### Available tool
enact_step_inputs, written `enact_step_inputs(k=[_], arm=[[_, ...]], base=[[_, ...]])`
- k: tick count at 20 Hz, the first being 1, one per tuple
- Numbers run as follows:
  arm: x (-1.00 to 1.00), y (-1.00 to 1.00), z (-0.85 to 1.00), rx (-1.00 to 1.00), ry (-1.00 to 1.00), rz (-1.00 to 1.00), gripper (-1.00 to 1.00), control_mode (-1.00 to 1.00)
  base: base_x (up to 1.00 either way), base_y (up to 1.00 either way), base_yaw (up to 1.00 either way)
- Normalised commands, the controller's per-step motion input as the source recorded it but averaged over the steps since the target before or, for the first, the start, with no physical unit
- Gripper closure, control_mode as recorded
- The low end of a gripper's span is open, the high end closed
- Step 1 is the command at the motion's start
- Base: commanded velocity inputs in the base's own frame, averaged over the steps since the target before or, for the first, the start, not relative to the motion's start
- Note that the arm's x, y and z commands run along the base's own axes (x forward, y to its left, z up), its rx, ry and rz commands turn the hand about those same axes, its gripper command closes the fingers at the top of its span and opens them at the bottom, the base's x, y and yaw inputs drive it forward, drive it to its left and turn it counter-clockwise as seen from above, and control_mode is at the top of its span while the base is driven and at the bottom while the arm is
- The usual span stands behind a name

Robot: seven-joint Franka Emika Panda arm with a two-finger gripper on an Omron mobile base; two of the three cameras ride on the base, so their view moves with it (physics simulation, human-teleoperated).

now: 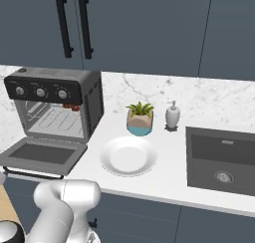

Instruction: Pick up the kebab skewer and baguette bread, and place them inside the toaster oven. Close the toaster oven door and start by setting the timer.

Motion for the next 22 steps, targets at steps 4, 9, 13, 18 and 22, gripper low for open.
enact_step_inputs(k=[4, 9, 13, 18, 22], arm=[[0.0, 0.0, 0.0, 0.0, -0.01, 0.0, -1.0, -1.0], [0.0, 0.0, -0.2, 0.0, 0.0, 0.0, -1.0, -1.0], [0.0, 0.0, -0.31, 0.0, 0.0, 0.0, -1.0, -1.0], [0.0, 0.0, -0.12, 0.0, -0.01, 0.0, -1.0, -1.0], [0.1, 0.0, 0.0, 0.0, -0.02, 0.0, -1.0, -1.0]], base=[[0.0, 0.0, 0.0], [0.0, 0.0, 0.0], [0.0, 0.0, 0.0], [0.0, 0.0, 0.0], [0.0, 0.0, 0.0]])
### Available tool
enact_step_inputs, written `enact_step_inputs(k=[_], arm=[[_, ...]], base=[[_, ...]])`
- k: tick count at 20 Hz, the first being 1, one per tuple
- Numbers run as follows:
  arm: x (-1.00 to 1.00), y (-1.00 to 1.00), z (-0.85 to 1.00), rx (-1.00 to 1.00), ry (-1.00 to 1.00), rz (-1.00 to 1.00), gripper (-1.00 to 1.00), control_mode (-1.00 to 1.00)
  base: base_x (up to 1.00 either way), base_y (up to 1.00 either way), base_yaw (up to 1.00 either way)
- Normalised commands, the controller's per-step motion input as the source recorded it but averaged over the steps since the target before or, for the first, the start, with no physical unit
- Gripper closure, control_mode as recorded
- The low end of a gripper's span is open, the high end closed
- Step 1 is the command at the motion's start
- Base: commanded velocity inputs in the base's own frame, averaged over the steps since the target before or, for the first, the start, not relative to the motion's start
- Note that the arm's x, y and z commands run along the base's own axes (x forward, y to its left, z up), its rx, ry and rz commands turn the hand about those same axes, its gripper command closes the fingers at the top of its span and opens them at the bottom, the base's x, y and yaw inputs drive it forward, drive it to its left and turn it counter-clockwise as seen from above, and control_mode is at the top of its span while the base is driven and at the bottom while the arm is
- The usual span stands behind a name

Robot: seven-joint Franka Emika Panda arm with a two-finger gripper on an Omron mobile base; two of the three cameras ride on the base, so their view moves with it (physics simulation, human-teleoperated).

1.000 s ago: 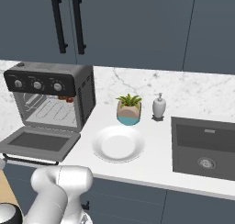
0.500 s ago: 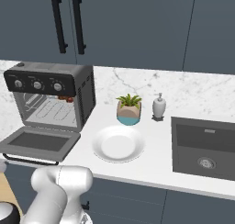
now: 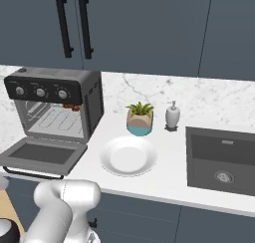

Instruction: Pick up the kebab skewer and baguette bread, and place them inside the toaster oven. Close the toaster oven door and start by setting the timer.

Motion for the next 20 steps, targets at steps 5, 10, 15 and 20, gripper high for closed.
enact_step_inputs(k=[5, 10, 15, 20], arm=[[0.18, 0.0, 0.0, 0.0, 0.0, 0.0, -1.0, -1.0], [0.11, 0.01, 0.01, 0.0, 0.0, 0.0, -1.0, -1.0], [0.01, 0.01, 0.14, 0.0, -0.02, 0.0, -1.0, -1.0], [0.01, 0.01, 0.21, 0.0, -0.01, 0.0, -1.0, -1.0]], base=[[0.0, 0.0, 0.0], [0.0, 0.0, 0.0], [0.0, 0.0, 0.0], [0.0, 0.0, 0.0]])
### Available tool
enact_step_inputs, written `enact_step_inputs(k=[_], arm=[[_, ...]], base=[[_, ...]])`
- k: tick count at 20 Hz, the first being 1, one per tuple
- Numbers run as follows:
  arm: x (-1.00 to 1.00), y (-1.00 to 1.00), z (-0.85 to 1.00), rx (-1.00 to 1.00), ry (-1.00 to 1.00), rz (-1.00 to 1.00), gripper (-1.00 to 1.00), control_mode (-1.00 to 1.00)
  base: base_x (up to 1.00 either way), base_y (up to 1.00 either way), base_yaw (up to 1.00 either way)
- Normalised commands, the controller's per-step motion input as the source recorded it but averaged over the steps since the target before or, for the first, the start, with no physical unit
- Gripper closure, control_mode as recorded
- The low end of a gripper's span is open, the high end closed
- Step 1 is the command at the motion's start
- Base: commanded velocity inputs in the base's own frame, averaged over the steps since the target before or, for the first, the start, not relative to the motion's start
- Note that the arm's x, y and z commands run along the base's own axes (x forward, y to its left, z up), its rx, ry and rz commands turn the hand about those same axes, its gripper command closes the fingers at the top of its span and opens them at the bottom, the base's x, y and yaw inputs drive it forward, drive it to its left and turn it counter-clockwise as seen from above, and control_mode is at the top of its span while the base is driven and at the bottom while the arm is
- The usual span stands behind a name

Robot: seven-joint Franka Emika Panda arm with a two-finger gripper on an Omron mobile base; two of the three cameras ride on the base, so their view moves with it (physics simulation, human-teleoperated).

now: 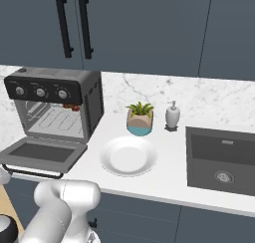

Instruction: Pick up the kebab skewer and baguette bread, and place them inside the toaster oven. Close the toaster oven door and start by setting the timer.

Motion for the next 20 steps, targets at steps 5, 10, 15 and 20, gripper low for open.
enact_step_inputs(k=[5, 10, 15, 20], arm=[[0.11, 0.03, 0.16, 0.0, 0.0, 0.0, -1.0, -1.0], [0.21, 0.05, 0.1, 0.0, -0.01, 0.0, -1.0, -1.0], [0.31, 0.02, 0.1, 0.01, -0.03, 0.0, -1.0, -1.0], [0.29, 0.0, 0.15, 0.02, -0.03, 0.0, -1.0, -1.0]], base=[[0.0, 0.0, 0.0], [0.0, 0.0, 0.0], [0.0, 0.0, 0.0], [0.0, 0.0, 0.0]])
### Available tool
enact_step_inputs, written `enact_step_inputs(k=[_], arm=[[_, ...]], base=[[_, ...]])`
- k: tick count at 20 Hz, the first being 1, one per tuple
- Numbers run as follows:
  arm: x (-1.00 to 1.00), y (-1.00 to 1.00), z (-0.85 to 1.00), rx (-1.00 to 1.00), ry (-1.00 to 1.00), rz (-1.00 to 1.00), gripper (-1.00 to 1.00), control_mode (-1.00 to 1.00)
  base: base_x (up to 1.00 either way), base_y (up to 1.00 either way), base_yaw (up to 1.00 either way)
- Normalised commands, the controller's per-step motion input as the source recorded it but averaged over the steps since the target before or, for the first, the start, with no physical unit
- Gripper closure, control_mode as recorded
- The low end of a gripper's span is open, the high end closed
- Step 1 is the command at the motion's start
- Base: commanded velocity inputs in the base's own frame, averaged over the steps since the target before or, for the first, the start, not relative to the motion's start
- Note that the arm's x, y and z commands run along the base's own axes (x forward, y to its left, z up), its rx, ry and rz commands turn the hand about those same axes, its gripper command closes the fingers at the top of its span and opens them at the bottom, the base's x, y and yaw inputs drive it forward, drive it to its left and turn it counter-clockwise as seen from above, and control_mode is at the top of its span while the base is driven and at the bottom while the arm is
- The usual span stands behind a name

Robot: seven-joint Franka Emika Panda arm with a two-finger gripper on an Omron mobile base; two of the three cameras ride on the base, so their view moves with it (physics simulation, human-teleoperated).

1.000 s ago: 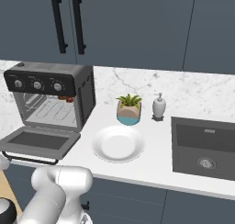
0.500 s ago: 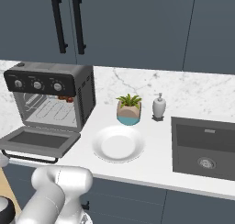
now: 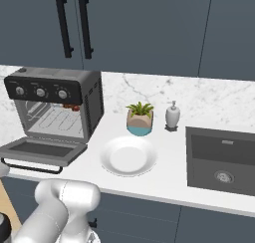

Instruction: Pick up the kebab skewer and baguette bread, and place them inside the toaster oven. Close the toaster oven door and start by setting the timer.

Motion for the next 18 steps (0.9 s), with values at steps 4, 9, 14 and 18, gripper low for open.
enact_step_inputs(k=[4, 9, 14, 18], arm=[[0.25, 0.0, 0.18, 0.02, -0.02, 0.0, -1.0, -1.0], [0.2, 0.0, 0.11, 0.01, -0.01, 0.0, -1.0, -1.0], [0.21, 0.0, 0.11, 0.0, 0.0, 0.0, -1.0, -1.0], [0.2, 0.0, 0.12, 0.0, -0.01, 0.0, -1.0, -1.0]], base=[[0.0, 0.0, 0.0], [0.0, 0.0, 0.0], [0.0, 0.0, 0.0], [0.0, 0.0, 0.0]])
